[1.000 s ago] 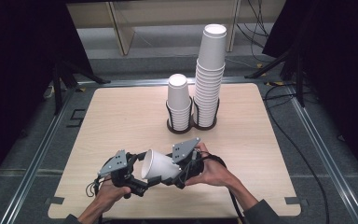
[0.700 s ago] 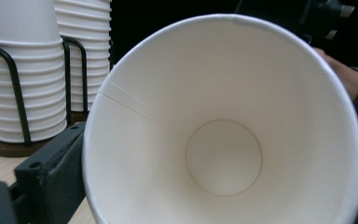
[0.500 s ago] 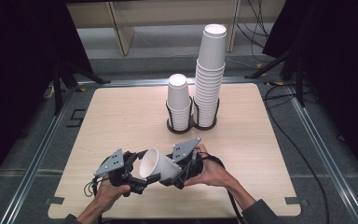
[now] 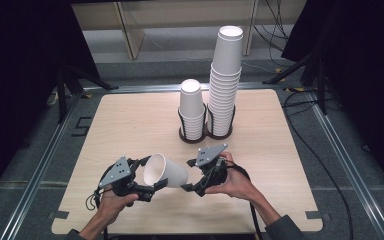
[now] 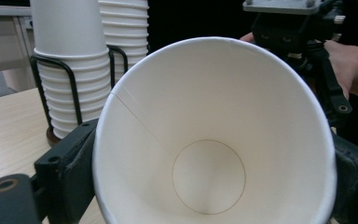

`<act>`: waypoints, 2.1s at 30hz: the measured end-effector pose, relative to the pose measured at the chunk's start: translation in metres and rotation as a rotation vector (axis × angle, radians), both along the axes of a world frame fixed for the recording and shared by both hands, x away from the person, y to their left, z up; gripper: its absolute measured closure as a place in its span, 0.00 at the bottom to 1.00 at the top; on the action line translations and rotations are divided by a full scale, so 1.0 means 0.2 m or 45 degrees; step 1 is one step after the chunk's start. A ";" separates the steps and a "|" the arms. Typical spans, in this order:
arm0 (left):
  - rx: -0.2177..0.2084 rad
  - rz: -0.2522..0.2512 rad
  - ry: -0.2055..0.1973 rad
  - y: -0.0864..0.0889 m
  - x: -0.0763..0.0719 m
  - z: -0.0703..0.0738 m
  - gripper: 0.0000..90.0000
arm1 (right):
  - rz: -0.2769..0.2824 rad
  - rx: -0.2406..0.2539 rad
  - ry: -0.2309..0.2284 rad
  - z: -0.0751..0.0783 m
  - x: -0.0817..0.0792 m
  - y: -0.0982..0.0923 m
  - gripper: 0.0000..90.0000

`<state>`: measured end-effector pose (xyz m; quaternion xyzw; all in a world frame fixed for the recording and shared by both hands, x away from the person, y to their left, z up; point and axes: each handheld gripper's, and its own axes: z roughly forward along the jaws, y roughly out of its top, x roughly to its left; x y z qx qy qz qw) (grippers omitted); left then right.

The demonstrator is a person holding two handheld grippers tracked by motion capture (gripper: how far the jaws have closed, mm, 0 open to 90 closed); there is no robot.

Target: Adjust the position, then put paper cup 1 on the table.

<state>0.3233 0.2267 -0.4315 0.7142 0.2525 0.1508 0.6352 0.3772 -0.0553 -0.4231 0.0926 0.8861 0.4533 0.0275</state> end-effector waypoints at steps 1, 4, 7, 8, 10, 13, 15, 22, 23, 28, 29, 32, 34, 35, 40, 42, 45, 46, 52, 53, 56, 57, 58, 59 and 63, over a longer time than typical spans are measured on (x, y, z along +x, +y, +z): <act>0.019 0.013 -0.007 0.00 0.00 0.00 0.10 | -0.003 -0.021 -0.022 0.00 0.00 -0.01 0.22; 0.081 0.063 -0.012 0.01 0.00 0.01 0.10 | -0.045 -0.032 -0.026 0.00 -0.01 -0.06 0.22; 0.102 0.115 -0.029 0.01 0.01 0.01 0.10 | -0.100 -0.047 -0.035 -0.01 -0.01 -0.10 0.22; 0.116 0.125 -0.058 0.02 0.02 0.01 0.10 | -0.114 -0.047 -0.034 -0.01 -0.01 -0.11 0.22; 0.154 0.169 -0.056 0.03 0.03 0.02 0.10 | -0.159 -0.047 -0.029 -0.02 -0.01 -0.14 0.22; 0.195 0.225 -0.067 0.04 0.06 0.02 0.10 | -0.215 -0.044 -0.017 -0.02 0.00 -0.18 0.22; 0.217 0.258 -0.072 0.06 0.08 0.02 0.10 | -0.238 -0.053 -0.013 -0.03 0.00 -0.20 0.21; 0.236 0.371 -0.030 0.11 0.15 0.02 0.10 | -0.276 -0.058 0.003 -0.04 -0.01 -0.25 0.21; 0.252 0.390 -0.023 0.12 0.16 0.02 0.10 | -0.283 -0.057 0.001 -0.05 -0.01 -0.26 0.21; 0.276 0.432 -0.008 0.14 0.22 0.02 0.10 | -0.314 -0.079 0.006 -0.05 -0.03 -0.29 0.21; 0.288 0.437 -0.007 0.15 0.23 0.02 0.10 | -0.322 -0.085 0.011 -0.06 -0.03 -0.30 0.21; 0.309 0.444 0.010 0.15 0.28 0.02 0.10 | -0.324 -0.087 0.011 -0.06 -0.03 -0.31 0.21; 0.337 0.437 0.026 0.16 0.32 0.02 0.09 | -0.329 -0.095 0.011 -0.06 -0.03 -0.32 0.21; 0.345 0.452 0.039 0.17 0.34 0.02 0.09 | -0.330 -0.088 -0.001 -0.07 -0.03 -0.32 0.21; 0.395 0.465 0.077 0.20 0.44 0.02 0.10 | -0.338 -0.091 0.019 -0.07 -0.03 -0.33 0.21; 0.411 0.479 0.090 0.22 0.46 0.03 0.09 | -0.341 -0.093 0.006 -0.07 -0.03 -0.34 0.21; 0.465 0.483 0.131 0.24 0.52 0.05 0.09 | -0.346 -0.084 0.031 -0.07 -0.03 -0.34 0.21; 0.475 0.501 0.140 0.24 0.54 0.05 0.09 | -0.350 -0.087 0.031 -0.07 -0.03 -0.35 0.21; 0.535 0.546 0.184 0.26 0.62 0.06 0.09 | -0.349 -0.085 0.022 -0.08 -0.03 -0.36 0.21; 0.545 0.556 0.193 0.26 0.63 0.07 0.09 | -0.347 -0.087 0.020 -0.08 -0.03 -0.36 0.21; 0.565 0.576 0.193 0.27 0.66 0.06 0.09 | -0.349 -0.086 0.024 -0.08 -0.03 -0.36 0.21; 0.565 0.583 0.198 0.27 0.67 0.05 0.09 | -0.346 -0.087 0.023 -0.08 -0.03 -0.36 0.21; 0.573 0.585 0.198 0.27 0.68 0.05 0.09 | -0.348 -0.084 0.040 -0.08 -0.04 -0.36 0.21; 0.580 0.590 0.192 0.26 0.70 0.04 0.09 | -0.347 -0.085 0.040 -0.08 -0.04 -0.36 0.21; 0.626 0.599 0.212 0.26 0.73 0.02 0.09 | -0.349 -0.087 0.042 -0.09 -0.04 -0.36 0.21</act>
